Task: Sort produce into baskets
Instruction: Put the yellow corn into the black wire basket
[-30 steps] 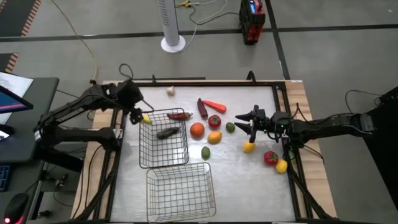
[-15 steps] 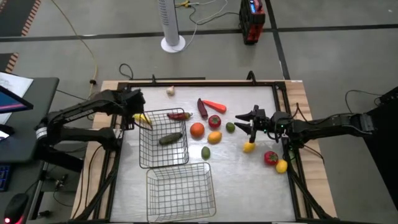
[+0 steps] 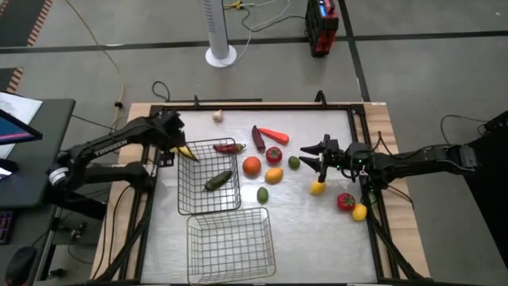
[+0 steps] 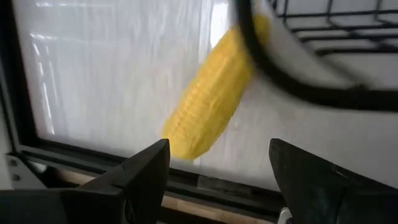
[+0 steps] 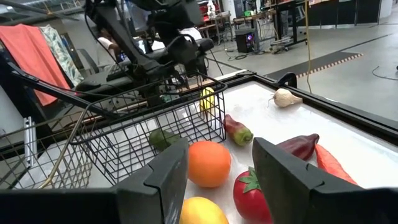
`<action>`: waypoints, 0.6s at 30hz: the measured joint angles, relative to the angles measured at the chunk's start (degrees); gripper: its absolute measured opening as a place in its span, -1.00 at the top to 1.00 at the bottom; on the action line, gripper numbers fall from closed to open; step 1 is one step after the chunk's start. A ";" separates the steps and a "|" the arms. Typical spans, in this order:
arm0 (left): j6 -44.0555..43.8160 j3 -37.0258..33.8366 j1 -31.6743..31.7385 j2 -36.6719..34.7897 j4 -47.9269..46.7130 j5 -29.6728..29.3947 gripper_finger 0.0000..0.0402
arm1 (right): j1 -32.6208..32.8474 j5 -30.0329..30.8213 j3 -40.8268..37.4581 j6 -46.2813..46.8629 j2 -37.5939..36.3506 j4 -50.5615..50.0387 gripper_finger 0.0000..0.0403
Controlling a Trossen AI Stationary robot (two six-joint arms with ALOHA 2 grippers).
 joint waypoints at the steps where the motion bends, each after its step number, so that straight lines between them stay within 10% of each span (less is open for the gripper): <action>1: -0.05 -0.35 1.16 0.25 0.78 0.24 -0.31 | -0.02 0.00 0.00 0.00 0.00 0.00 -0.03; 18: -10.64 -0.63 8.64 11.37 3.31 2.28 -0.31 | 0.00 -0.02 0.00 0.42 -0.01 0.17 -0.03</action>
